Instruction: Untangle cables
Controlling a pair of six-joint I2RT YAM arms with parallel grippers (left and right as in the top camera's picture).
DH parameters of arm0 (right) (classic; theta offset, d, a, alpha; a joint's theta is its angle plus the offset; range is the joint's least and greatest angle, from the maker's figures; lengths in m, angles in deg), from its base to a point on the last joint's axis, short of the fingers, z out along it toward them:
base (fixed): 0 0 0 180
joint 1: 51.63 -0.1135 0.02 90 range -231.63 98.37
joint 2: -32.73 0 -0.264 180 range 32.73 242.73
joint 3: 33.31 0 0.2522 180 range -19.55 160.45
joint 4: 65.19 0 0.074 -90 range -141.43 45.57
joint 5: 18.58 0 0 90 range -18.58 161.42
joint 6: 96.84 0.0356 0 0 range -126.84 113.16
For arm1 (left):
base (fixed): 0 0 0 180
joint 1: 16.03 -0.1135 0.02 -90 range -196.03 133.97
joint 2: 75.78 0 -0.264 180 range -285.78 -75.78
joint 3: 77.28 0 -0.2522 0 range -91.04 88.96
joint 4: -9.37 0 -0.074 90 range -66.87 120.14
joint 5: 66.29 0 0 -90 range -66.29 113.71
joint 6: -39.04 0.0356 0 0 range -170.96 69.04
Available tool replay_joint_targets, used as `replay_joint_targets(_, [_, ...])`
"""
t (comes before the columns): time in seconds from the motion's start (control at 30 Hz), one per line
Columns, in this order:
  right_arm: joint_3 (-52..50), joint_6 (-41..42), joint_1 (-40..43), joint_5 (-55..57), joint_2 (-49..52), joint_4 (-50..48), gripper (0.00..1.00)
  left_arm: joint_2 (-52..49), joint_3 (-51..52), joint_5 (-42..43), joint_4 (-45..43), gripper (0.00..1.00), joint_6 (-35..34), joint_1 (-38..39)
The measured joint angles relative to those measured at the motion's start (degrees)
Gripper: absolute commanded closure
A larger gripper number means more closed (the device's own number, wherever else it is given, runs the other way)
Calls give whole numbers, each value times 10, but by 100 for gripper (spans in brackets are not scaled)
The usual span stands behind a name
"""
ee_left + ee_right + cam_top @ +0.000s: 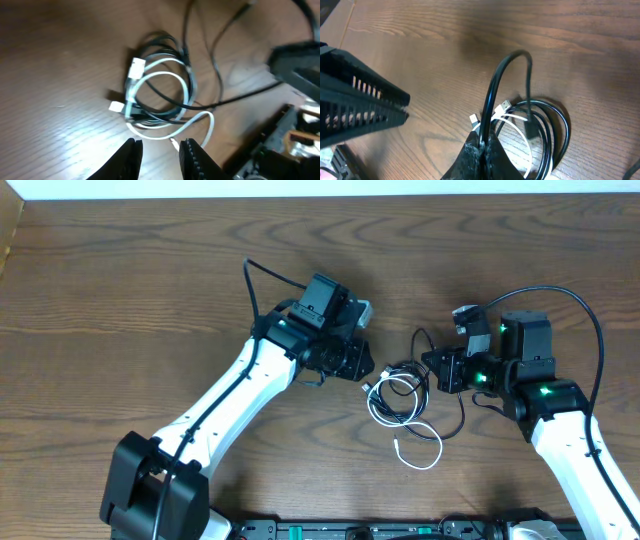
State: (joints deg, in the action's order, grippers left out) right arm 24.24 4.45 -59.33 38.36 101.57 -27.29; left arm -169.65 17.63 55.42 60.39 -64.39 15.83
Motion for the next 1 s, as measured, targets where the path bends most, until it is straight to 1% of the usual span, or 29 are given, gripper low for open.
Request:
replay_joint_targets(0.13, [0,8,0,-1,0,-14,99,0,0,42,-3,69,20,17])
replay_joint_targets(0.3, [0,54,0,-7,0,-75,99,0,0,66,-14,69,50,52])
replay_joint_targets(0.33, [0,62,0,-9,0,-83,99,0,0,69,-21,68,54,59])
replay_joint_targets(0.37, [0,73,0,-16,0,-94,99,0,0,70,-30,64,59,65])
replay_joint_targets(0.47, [0,96,0,-32,0,-107,99,0,0,67,-52,62,64,80])
replay_joint_targets(0.57, [0,120,0,-50,0,-108,99,0,0,44,-71,61,65,92])
replay_joint_targets(0.7, [0,144,0,-71,0,-114,99,0,0,-9,-87,60,67,107])
replay_joint_targets(0.83, [0,169,0,-88,0,-118,99,0,0,-59,-104,55,72,118])
replay_joint_targets(1.0, [0,191,0,-106,0,-133,99,0,0,-101,-120,53,73,122])
